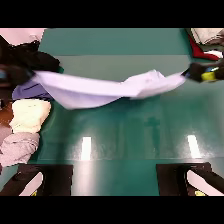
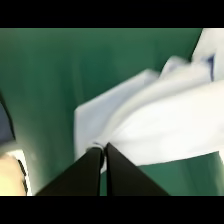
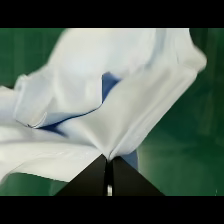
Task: Fold the shirts.
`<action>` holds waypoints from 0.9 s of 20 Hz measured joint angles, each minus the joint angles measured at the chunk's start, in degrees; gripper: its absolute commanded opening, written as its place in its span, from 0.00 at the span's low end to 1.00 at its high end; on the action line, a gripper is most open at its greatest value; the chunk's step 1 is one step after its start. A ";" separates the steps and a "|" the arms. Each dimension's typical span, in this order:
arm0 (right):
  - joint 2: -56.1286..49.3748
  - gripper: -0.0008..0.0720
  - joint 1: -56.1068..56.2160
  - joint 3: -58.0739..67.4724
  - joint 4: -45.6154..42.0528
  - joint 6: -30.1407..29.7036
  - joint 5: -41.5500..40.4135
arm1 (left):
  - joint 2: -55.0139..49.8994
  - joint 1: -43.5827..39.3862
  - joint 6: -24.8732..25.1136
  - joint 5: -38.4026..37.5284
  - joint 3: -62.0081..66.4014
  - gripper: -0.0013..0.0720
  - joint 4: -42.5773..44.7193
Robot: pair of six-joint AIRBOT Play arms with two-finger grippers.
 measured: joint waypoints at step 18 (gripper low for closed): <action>13.68 0.03 -0.24 45.22 -23.54 9.84 13.84 | 6.60 -0.02 -0.98 -4.70 41.46 0.05 -6.45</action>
